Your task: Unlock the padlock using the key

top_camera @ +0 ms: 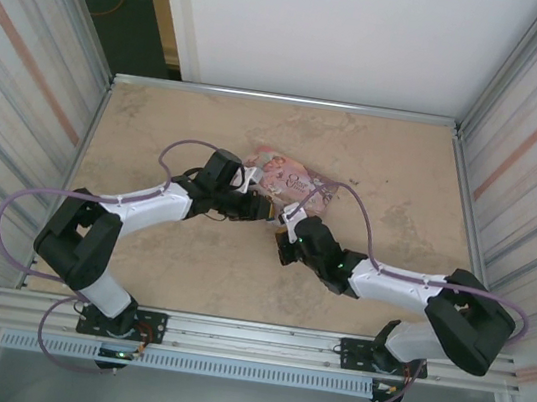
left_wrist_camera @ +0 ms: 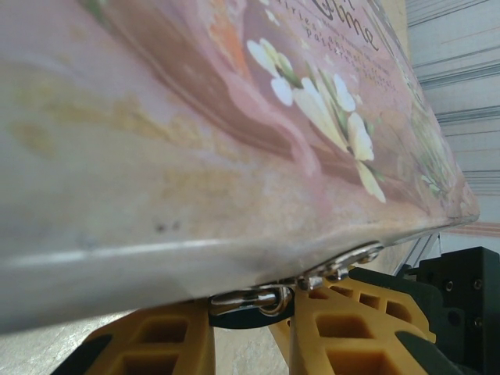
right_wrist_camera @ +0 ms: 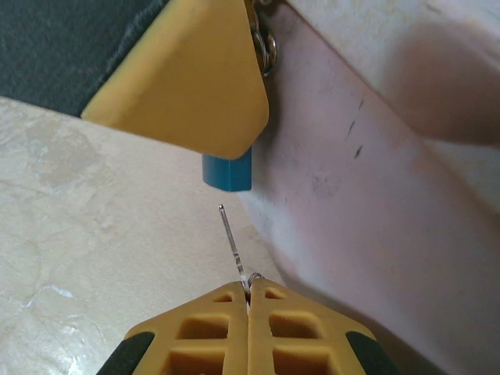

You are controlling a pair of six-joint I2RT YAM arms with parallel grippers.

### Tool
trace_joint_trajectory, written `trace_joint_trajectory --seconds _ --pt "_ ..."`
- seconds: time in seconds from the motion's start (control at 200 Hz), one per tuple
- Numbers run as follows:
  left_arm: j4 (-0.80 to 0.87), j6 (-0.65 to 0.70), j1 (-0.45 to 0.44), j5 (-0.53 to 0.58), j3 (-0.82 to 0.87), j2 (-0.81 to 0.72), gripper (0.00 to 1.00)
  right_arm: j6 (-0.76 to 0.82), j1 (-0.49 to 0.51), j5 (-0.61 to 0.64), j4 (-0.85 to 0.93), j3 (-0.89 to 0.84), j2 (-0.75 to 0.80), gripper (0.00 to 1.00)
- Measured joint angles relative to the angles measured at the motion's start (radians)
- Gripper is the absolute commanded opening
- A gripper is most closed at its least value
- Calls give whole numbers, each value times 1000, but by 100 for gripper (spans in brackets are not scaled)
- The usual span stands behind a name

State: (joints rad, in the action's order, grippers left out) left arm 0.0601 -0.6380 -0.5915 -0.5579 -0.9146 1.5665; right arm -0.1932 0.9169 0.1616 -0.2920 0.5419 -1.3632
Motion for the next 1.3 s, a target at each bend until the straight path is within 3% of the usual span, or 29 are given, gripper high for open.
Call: trace_joint_trajectory --seconds 1.303 --pt "-5 -14 -5 8 0 0 19 -35 0 26 -27 15 -40 0"
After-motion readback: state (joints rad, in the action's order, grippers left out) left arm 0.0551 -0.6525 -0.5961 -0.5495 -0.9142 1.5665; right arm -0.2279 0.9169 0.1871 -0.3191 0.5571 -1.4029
